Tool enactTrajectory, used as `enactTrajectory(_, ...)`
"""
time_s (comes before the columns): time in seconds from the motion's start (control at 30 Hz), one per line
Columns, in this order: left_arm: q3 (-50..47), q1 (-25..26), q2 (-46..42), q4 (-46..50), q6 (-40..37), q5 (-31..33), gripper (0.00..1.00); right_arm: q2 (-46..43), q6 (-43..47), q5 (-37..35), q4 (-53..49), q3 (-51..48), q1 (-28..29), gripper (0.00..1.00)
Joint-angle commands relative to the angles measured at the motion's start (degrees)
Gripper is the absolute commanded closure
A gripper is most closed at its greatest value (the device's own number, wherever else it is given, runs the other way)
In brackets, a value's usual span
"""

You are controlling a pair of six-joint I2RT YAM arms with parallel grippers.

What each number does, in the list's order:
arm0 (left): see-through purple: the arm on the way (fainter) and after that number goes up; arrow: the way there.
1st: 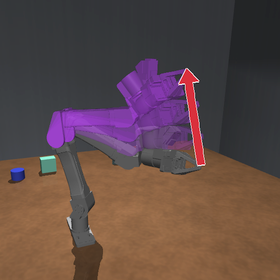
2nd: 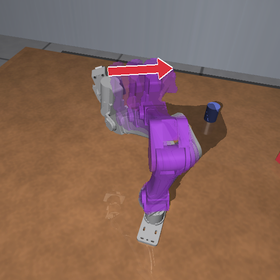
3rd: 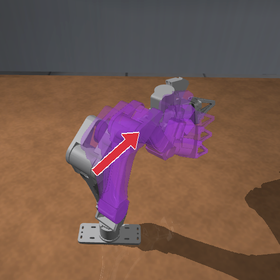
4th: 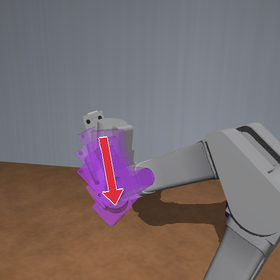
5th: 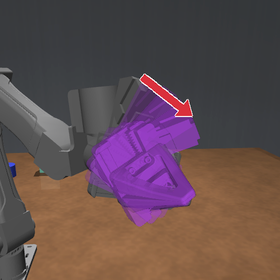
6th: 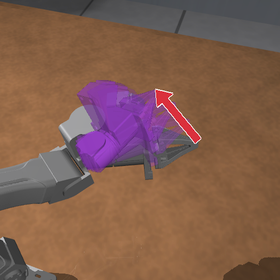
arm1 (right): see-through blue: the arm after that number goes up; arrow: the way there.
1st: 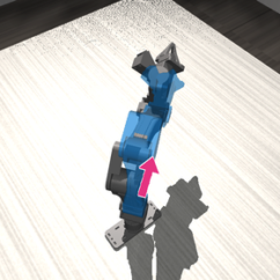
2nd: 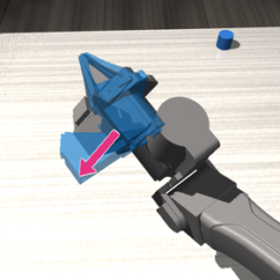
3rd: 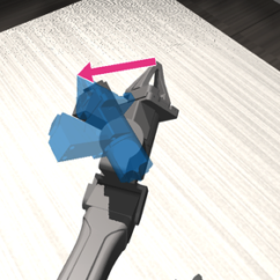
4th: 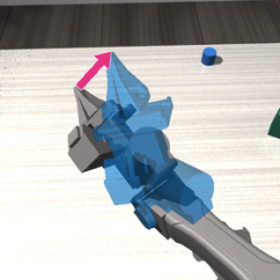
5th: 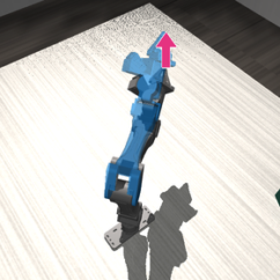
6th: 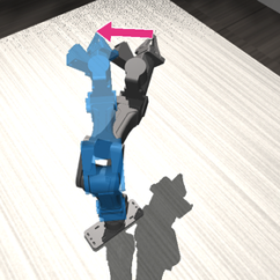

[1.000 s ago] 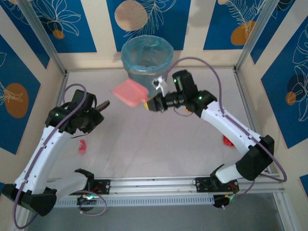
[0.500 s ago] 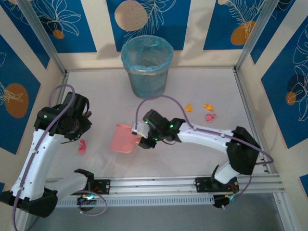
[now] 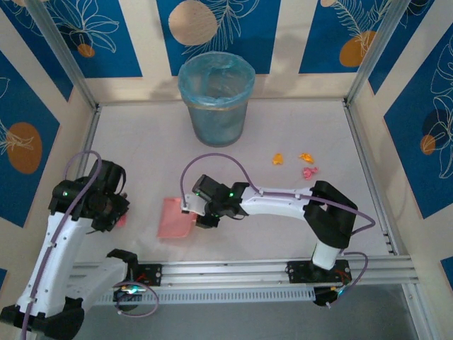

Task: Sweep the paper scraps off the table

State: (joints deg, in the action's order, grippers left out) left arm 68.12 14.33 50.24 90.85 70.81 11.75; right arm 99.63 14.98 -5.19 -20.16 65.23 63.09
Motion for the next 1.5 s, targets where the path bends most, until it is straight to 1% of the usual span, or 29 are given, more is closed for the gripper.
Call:
enactTrajectory(0.0,-2.3,-1.0,-1.4,-2.1,3.2,-2.5,1.00,2.4,1.7,0.1,-0.5,2.5,0.7,1.00)
enactTrajectory(0.27,-7.0,-2.4,-3.1,-5.4,3.7,-7.0,1.00,6.2,-0.3,-0.5,-3.1,6.0,1.2,1.00)
enactTrajectory(0.5,-13.1,-3.4,-5.6,-10.1,5.0,-12.9,1.00,7.9,-2.1,-0.3,-4.2,7.5,1.4,1.00)
enactTrajectory(0.67,-14.7,-3.4,-5.3,-13.5,4.5,-16.5,1.00,9.0,-3.9,-1.2,-4.8,8.2,1.0,1.00)
enactTrajectory(0.93,-16.1,-3.4,-2.7,-19.1,2.8,-23.6,1.00,10.5,-9.5,-1.8,-5.0,8.6,-1.2,1.00)
enactTrajectory(1.23,-17.4,-3.3,3.2,-26.9,-1.0,-34.2,1.00,11.4,-16.6,-4.1,-5.6,8.3,-5.2,1.00)
enactTrajectory(1.3,-18.1,-3.3,4.4,-29.2,-1.4,-37.5,1.00,11.5,-17.5,-4.2,-5.6,7.9,-5.9,1.00)
enactTrajectory(1.47,-18.1,-1.8,8.2,-33.8,-3.0,-43.6,1.00,11.9,-19.3,-4.2,-5.5,7.6,-7.0,1.00)
